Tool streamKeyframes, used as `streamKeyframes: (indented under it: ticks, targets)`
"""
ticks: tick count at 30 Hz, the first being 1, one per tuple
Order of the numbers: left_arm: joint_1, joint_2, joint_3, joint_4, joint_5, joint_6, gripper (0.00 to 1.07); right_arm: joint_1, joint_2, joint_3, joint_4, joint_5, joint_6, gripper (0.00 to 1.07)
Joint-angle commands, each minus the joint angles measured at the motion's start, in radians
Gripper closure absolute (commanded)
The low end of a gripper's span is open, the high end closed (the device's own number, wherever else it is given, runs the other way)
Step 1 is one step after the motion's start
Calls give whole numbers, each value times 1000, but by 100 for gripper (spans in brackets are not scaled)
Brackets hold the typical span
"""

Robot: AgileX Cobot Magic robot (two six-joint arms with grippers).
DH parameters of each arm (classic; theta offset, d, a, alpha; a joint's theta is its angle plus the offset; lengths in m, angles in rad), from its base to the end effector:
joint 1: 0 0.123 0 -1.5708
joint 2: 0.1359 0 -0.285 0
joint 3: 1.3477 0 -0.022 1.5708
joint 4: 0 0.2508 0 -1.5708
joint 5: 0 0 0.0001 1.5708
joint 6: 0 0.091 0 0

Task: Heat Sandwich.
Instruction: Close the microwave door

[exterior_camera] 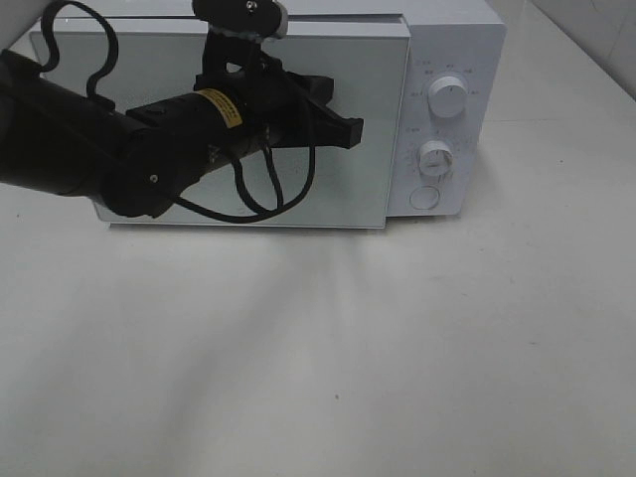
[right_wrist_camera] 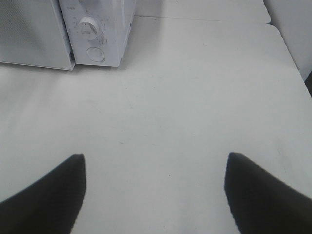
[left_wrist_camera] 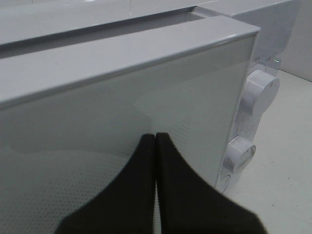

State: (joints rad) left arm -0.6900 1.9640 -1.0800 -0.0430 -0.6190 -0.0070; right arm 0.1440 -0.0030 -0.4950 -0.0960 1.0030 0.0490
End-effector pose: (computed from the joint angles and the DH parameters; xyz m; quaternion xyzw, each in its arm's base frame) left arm 0.3288 -0.2684 0.1888 0.2366 0.7298 -0.2206 0.6023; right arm -0.0016 -0.0077 0.2809 -0.0393 0.8365 0.0047 0.5466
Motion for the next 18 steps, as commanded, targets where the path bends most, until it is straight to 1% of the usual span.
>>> streamKeyframes:
  ticks: [1, 8, 11, 15, 18]
  targets:
    - [9, 9, -33, -56, -17, -1, 107, -4, -29, 0, 2, -8, -9, 32]
    - [9, 39, -74, -133, -21, 0, 107, -4, -29, 0, 2, -8, -9, 32]
    - [11, 51, -89, -143, -20, 0, 107, -4, -29, 0, 2, -8, -9, 32]
    - [27, 96, -168, -146, 10, 1, 107, -4, -29, 0, 2, -8, -9, 32]
    - [28, 99, -187, -145, 41, 0, 107, -4, -29, 0, 2, -8, -9, 32]
